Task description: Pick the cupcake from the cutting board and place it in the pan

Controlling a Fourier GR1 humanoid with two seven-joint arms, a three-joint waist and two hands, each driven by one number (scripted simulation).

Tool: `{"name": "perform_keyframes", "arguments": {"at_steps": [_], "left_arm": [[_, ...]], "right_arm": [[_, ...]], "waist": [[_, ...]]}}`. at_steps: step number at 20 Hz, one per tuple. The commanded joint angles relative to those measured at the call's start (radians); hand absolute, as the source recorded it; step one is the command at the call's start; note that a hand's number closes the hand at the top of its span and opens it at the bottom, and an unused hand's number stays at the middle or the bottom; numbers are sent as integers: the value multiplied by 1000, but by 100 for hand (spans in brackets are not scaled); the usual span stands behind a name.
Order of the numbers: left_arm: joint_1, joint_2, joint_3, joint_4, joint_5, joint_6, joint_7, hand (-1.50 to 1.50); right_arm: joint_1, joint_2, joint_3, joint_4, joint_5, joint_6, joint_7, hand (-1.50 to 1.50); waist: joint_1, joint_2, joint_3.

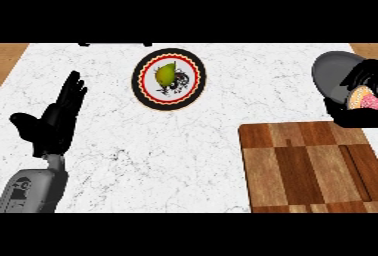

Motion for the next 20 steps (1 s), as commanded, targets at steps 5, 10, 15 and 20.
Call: {"name": "perform_keyframes", "arguments": {"at_steps": [5, 10, 15, 20], "left_arm": [[-65, -25, -27, -24, -21, 17, 67, 0], [-60, -17, -20, 2, -17, -13, 22, 0], [-82, -33, -27, 28, -22, -13, 0, 0], [-51, -35, -34, 2, -14, -31, -7, 0]], "right_arm": [[-220, -185, -160, 548, 27, -89, -234, 150], [-285, -248, -151, 825, 156, -272, -403, 150], [-298, -277, -179, 1046, 195, -416, -549, 150], [-390, -297, -213, 1205, 192, -461, -566, 150]], "waist": [[31, 8, 2], [60, 23, 3], [69, 36, 6], [101, 39, 8]]}}
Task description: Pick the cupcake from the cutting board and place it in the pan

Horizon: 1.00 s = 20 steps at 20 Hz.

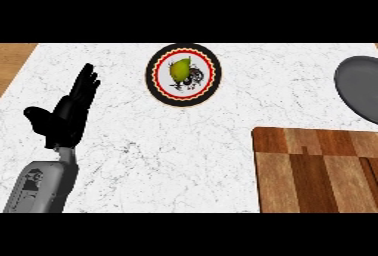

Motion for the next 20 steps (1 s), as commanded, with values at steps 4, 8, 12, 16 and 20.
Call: {"name": "perform_keyframes", "arguments": {"at_steps": [4, 8, 12, 16, 20], "left_arm": [[-32, -7, 7, 6, 2, 4, -2, 0], [-16, -5, -11, -1, -10, -4, -2, 0], [-27, -13, -3, 5, 2, -2, 5, 0], [-14, -20, -12, 14, -7, -4, -12, 0], [-10, -10, -2, -5, -5, 0, 13, 0]], "right_arm": [[-50, 15, -78, 202, -64, 3, -96, 150], [-81, -20, -58, 309, -49, 185, -39, -150], [-68, -31, -74, 354, -70, 285, -129, -150], [-68, -14, -95, 362, -81, 224, -184, -150], [-78, -24, -198, 363, -186, 248, -273, -150]], "waist": [[11, 10, 4], [32, 13, 4], [17, 15, 6], [11, 10, 5], [-4, -1, 5]]}}
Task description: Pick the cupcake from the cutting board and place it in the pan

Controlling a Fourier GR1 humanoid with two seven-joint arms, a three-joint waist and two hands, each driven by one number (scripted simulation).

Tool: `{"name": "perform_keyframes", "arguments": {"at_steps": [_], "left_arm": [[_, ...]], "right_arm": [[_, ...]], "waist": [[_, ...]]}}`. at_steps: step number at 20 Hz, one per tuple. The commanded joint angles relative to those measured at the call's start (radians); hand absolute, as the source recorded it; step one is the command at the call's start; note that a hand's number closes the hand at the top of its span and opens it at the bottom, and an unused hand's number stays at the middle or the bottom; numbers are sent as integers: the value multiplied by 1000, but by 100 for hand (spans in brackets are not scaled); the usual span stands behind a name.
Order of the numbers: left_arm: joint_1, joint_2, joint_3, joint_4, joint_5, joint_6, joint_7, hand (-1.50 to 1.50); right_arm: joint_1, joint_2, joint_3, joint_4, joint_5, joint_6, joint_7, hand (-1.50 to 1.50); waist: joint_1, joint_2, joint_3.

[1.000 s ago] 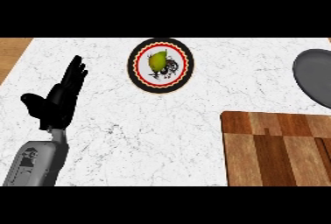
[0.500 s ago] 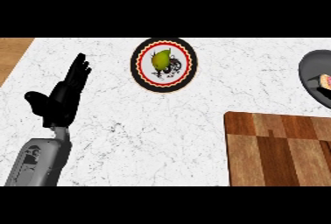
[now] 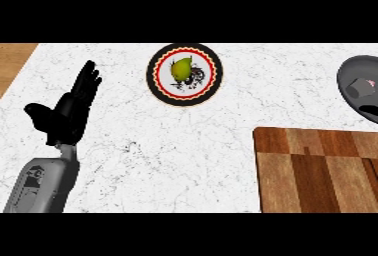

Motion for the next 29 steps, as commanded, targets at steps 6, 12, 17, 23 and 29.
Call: {"name": "perform_keyframes", "arguments": {"at_steps": [6, 12, 17, 23, 29], "left_arm": [[45, 12, 29, -7, 10, 1, -6, 0], [69, 31, 45, -24, 17, -13, -6, 0], [62, -11, 31, 3, -5, 21, -25, 0], [107, 21, 55, -49, 18, -5, 7, 0], [49, 3, 57, -7, -4, 23, 4, 0]], "right_arm": [[41, -97, -165, 60, -170, 217, -123, -150], [176, -203, -198, 80, -220, 524, -252, -150], [258, -226, -196, 37, -242, 622, -326, -150], [379, -326, -224, 20, -300, 728, -316, -150], [412, -224, -161, -54, -283, 633, -355, -150]], "waist": [[-35, -16, -3], [-61, -26, -4], [-79, -33, -6], [-91, -42, -7], [-89, -36, -7]]}}
